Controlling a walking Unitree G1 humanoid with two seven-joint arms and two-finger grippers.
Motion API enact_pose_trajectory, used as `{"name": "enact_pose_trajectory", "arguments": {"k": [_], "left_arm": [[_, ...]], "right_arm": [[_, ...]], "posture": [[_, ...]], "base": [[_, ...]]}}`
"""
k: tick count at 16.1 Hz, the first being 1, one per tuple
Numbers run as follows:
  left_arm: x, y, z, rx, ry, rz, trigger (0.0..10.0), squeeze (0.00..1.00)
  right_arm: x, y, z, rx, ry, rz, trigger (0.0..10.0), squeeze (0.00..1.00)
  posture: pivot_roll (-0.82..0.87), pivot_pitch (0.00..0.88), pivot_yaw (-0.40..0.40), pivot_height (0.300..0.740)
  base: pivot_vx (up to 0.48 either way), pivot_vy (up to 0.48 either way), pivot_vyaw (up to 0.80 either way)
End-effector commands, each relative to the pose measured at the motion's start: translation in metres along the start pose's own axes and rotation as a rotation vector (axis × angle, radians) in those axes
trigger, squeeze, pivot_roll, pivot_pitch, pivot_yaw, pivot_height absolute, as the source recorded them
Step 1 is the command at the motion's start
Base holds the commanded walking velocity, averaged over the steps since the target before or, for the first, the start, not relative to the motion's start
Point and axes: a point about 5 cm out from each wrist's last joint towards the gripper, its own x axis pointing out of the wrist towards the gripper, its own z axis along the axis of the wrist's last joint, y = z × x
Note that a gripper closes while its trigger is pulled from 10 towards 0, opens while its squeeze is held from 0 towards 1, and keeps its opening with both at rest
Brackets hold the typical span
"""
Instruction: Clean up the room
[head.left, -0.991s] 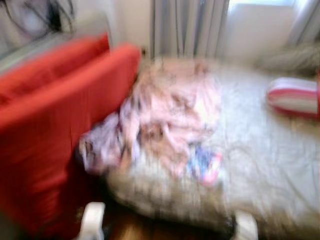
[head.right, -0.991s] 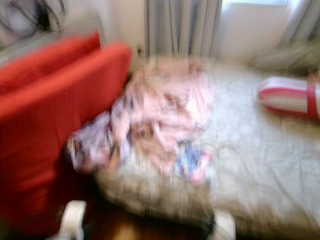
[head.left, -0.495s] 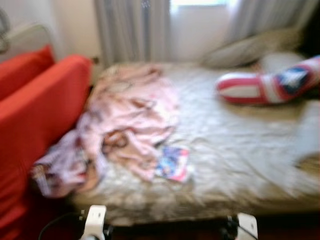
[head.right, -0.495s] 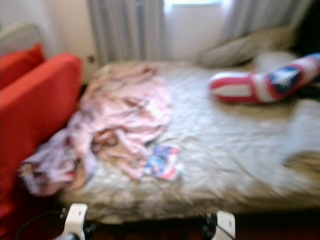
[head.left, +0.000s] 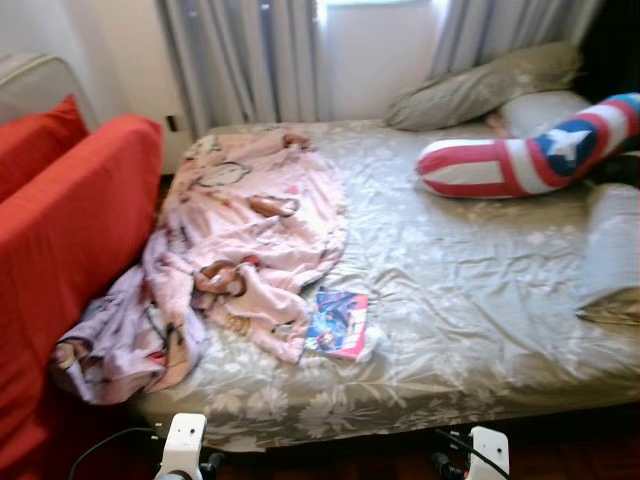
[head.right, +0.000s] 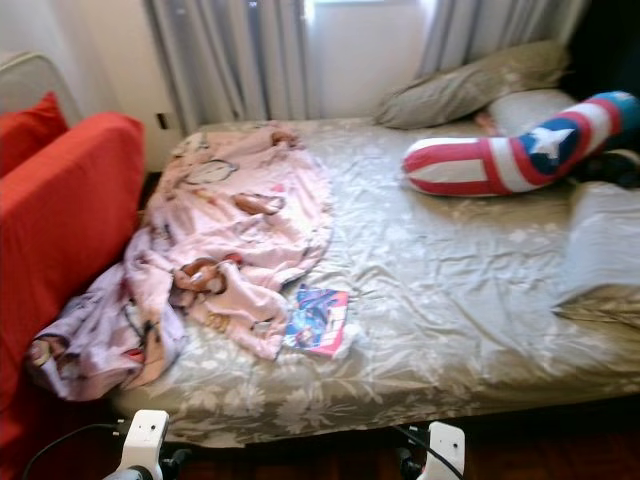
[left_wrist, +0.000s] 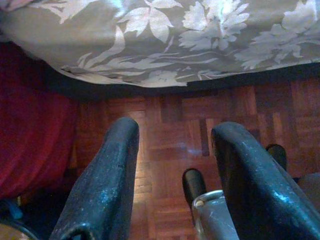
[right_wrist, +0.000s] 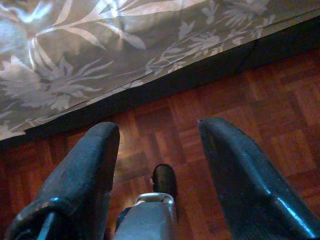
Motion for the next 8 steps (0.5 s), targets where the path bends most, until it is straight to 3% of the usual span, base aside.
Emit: {"name": "enact_pose_trajectory", "arguments": {"k": [1,8], "left_arm": [[0.000,0.001,0.000,0.004,0.005,0.002,10.0,0.00],[-0.004,0.007,-0.011,0.010,0.031,0.010,10.0,0.00]], "right_arm": [[-0.001,-0.004,-0.001,0.007,-0.002,-0.014,10.0,0.00],[-0.003,-0.006,-0.005,-0.043,0.013,-0.014,10.0,0.00]], "posture": [[-0.02,0.000,0.014,0.740],[-0.01,0.000,0.009,0.740]], "base": [[0.000,0.000,0.00],[0.000,0.000,0.00]]}}
